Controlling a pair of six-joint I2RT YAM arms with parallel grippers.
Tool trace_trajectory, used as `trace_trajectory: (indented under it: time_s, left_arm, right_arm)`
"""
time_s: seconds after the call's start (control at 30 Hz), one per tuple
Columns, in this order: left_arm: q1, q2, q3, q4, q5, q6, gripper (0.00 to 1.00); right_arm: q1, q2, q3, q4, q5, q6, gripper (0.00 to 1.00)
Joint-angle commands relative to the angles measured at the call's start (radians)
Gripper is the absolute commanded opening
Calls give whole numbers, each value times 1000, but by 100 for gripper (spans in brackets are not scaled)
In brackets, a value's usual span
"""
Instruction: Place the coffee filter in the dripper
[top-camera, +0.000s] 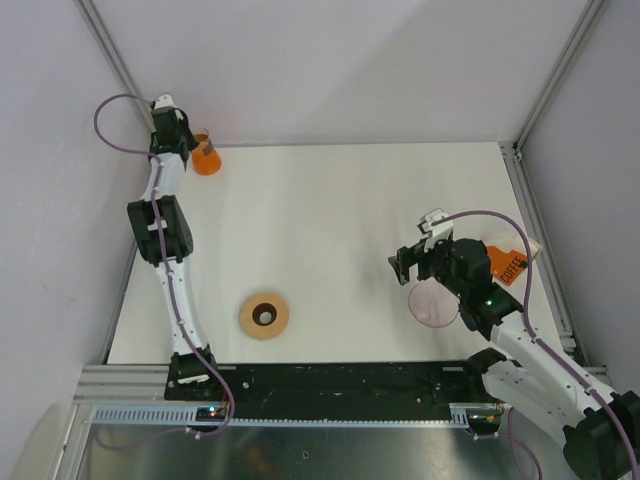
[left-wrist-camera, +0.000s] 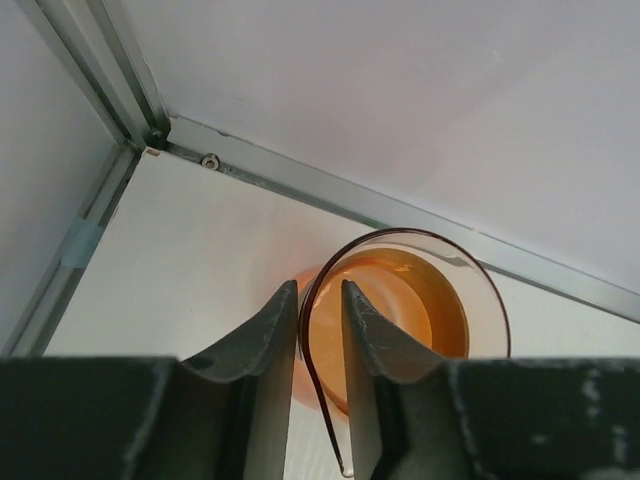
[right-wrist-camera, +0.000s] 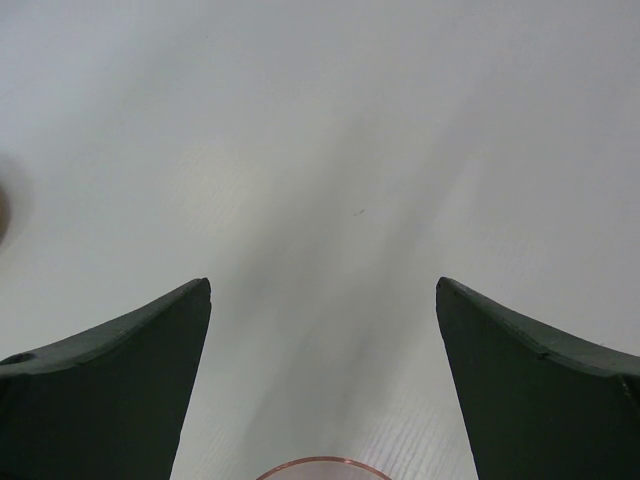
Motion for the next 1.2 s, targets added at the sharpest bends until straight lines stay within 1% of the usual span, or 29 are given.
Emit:
trace_trajectory:
  time_s: [0.0, 0.07, 0.1, 0.17, 0.27, 0.33, 0.5, 0.6, 0.7, 0.9, 1.07, 1.17]
  left_arm:
    - [-2, 14, 53, 2, 4, -16, 21]
    - [-2, 8, 53, 2, 6, -20, 7]
    - [-3, -1, 51, 0, 9, -19, 4]
    - [-6, -27, 27, -1, 18, -11, 1]
    - [-18, -93, -52, -3, 27, 4, 0]
    - [-26, -156, -130, -3, 63, 5, 0]
    - [-69, -339, -366, -3, 162, 0, 0]
    - [-117, -467, -505, -1, 189, 12, 0]
    - [-197, -576, -654, 2, 206, 17, 0]
    - [-374, -739, -878, 27, 190, 2, 0]
    - [-521, -857, -1019, 105, 153, 10, 0]
    - [-577, -888, -1078, 142, 164, 8, 0]
  right_arm:
    - [7, -30, 46, 2, 27, -10, 99]
    - [7, -35, 46, 1, 30, -8, 99]
    - [6, -36, 47, 2, 32, -5, 99]
    - [8, -39, 49, 3, 43, 5, 99]
    - [11, -33, 66, 1, 78, 23, 99]
    - [15, -25, 83, 1, 98, 34, 99]
    - [40, -8, 129, -39, 146, 53, 99]
    - [62, -10, 138, -41, 164, 54, 99]
    - [81, -8, 139, -47, 182, 54, 99]
    - [104, -14, 139, -68, 204, 86, 99]
    - [106, -28, 138, -102, 236, 106, 99]
    - [107, -33, 138, -117, 239, 115, 99]
